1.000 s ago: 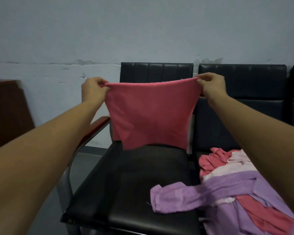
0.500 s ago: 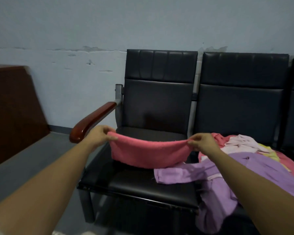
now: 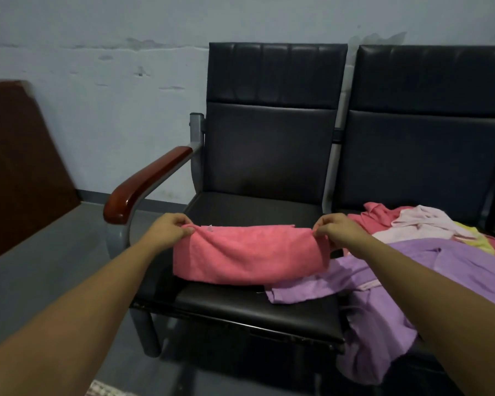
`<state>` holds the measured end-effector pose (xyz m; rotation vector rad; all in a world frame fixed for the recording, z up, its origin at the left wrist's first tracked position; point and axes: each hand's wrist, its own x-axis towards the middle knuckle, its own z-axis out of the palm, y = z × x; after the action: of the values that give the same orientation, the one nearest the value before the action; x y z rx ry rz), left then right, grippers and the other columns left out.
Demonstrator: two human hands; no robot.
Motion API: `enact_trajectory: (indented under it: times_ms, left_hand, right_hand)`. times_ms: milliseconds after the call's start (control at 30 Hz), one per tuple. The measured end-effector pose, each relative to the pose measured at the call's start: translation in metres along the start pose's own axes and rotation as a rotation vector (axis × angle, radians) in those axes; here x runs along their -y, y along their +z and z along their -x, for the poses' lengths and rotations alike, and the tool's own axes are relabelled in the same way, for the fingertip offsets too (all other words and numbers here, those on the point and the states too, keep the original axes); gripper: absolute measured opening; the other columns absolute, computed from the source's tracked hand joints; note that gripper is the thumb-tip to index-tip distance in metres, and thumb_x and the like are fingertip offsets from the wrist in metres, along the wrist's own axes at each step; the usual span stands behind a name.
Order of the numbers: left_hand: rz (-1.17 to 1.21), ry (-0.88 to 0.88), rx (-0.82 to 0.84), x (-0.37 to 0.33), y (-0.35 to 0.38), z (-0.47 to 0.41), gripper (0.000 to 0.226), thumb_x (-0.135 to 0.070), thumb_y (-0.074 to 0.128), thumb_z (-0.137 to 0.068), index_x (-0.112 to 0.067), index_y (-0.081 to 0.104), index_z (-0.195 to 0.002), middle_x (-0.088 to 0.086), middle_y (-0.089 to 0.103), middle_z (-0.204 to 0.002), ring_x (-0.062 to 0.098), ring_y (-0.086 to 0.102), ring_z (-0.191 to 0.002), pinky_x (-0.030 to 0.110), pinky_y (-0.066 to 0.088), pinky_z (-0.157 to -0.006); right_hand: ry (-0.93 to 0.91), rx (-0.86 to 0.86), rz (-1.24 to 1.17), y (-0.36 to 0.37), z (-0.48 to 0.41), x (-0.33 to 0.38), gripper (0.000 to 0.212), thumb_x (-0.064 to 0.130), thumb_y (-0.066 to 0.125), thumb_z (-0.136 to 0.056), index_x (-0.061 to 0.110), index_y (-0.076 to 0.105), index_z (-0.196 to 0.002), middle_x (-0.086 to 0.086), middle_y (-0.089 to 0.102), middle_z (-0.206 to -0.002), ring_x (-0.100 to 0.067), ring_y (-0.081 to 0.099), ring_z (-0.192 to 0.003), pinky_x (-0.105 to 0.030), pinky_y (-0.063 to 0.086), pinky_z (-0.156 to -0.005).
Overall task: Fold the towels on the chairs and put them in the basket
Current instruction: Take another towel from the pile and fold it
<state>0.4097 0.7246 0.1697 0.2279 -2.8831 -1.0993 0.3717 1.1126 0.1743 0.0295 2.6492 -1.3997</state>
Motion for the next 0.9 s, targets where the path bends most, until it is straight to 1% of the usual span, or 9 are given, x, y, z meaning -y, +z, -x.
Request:
enact_trajectory:
  times_ms: [100, 233, 300, 400, 500, 633, 733, 800, 900]
  left_hand:
    - [-0.007, -0.019, -0.132, 0.004, 0.012, -0.031, 0.004, -0.017, 0.068, -0.092, -0.017, 0.072, -0.094, 0.002, 0.069, -0.097, 0.019, 0.061, -0.096, 0.030, 0.041, -0.078]
    - [0.019, -0.020, -0.262, 0.011, 0.026, -0.079, 0.017, -0.019, 0.074, -0.087, -0.007, 0.076, -0.099, 0.013, 0.074, -0.097, 0.026, 0.066, -0.094, 0.029, 0.043, -0.077]
    - [0.051, -0.027, -0.290, 0.012, 0.038, -0.101, 0.022, -0.019, 0.074, -0.088, -0.004, 0.074, -0.105, 0.015, 0.073, -0.101, 0.028, 0.066, -0.098, 0.029, 0.044, -0.079]
    - [0.031, -0.125, -0.209, 0.022, 0.062, -0.122, 0.052, -0.023, 0.077, -0.087, 0.002, 0.058, -0.128, 0.018, 0.065, -0.119, 0.035, 0.061, -0.112, 0.037, 0.046, -0.090]
    - [-0.047, -0.270, -0.147, 0.041, 0.082, -0.125, 0.067, -0.035, 0.078, -0.084, 0.005, 0.049, -0.129, 0.024, 0.059, -0.126, 0.040, 0.057, -0.115, 0.045, 0.049, -0.093]
    - [-0.177, -0.434, -0.136, 0.052, 0.088, -0.116, 0.077, -0.056, 0.074, -0.075, 0.003, 0.056, -0.121, 0.026, 0.058, -0.124, 0.044, 0.054, -0.116, 0.050, 0.049, -0.096]
    - [-0.245, -0.474, -0.071, 0.046, 0.089, -0.103, 0.083, -0.060, 0.074, -0.069, 0.002, 0.058, -0.122, 0.022, 0.059, -0.124, 0.041, 0.053, -0.118, 0.046, 0.048, -0.098]
    - [-0.220, -0.460, -0.021, 0.040, 0.091, -0.095, 0.067, -0.049, 0.079, -0.077, 0.001, 0.060, -0.117, 0.017, 0.062, -0.116, 0.039, 0.058, -0.114, 0.044, 0.049, -0.096]
    - [-0.152, -0.462, -0.009, 0.036, 0.092, -0.087, 0.053, -0.036, 0.081, -0.081, 0.002, 0.062, -0.114, 0.017, 0.065, -0.115, 0.038, 0.061, -0.112, 0.043, 0.050, -0.096]
  right_hand:
    - [-0.030, -0.091, 0.063, 0.011, -0.038, -0.008, 0.013, 0.001, 0.063, -0.089, 0.009, 0.067, -0.079, -0.004, 0.058, -0.064, -0.017, 0.054, -0.057, -0.033, 0.053, -0.054]
    - [-0.086, -0.219, 0.168, 0.019, -0.090, -0.016, 0.021, 0.006, 0.067, -0.086, 0.019, 0.066, -0.069, 0.001, 0.062, -0.062, -0.019, 0.059, -0.063, -0.035, 0.055, -0.063]
    - [-0.085, -0.255, 0.238, 0.027, -0.113, -0.021, 0.011, 0.007, 0.064, -0.086, 0.014, 0.070, -0.080, -0.006, 0.069, -0.077, -0.023, 0.063, -0.075, -0.036, 0.055, -0.073]
    - [-0.111, -0.297, 0.583, 0.053, -0.128, -0.028, 0.028, 0.014, 0.056, -0.087, 0.008, 0.064, -0.113, -0.019, 0.066, -0.113, -0.037, 0.062, -0.105, -0.042, 0.049, -0.089]
    - [-0.251, -0.214, 0.828, 0.098, -0.118, -0.022, 0.032, 0.029, 0.048, -0.093, 0.009, 0.056, -0.117, -0.017, 0.057, -0.119, -0.039, 0.054, -0.112, -0.045, 0.043, -0.093]
    - [-0.360, -0.038, 0.870, 0.150, -0.100, -0.014, 0.050, 0.049, 0.040, -0.098, 0.011, 0.053, -0.127, -0.016, 0.055, -0.127, -0.035, 0.051, -0.119, -0.046, 0.038, -0.100]
    - [-0.290, 0.068, 0.881, 0.172, -0.092, -0.019, 0.067, 0.061, 0.032, -0.098, 0.013, 0.039, -0.145, -0.022, 0.036, -0.152, -0.036, 0.033, -0.141, -0.053, 0.024, -0.115]
    - [-0.259, 0.090, 0.883, 0.179, -0.087, -0.023, 0.071, 0.059, 0.026, -0.101, 0.013, 0.024, -0.155, -0.022, 0.015, -0.163, -0.036, 0.013, -0.151, -0.055, 0.009, -0.121]
    - [-0.264, 0.082, 0.882, 0.183, -0.081, -0.026, 0.070, 0.055, 0.017, -0.103, 0.014, 0.013, -0.159, -0.021, 0.004, -0.165, -0.035, 0.002, -0.153, -0.055, 0.000, -0.122]
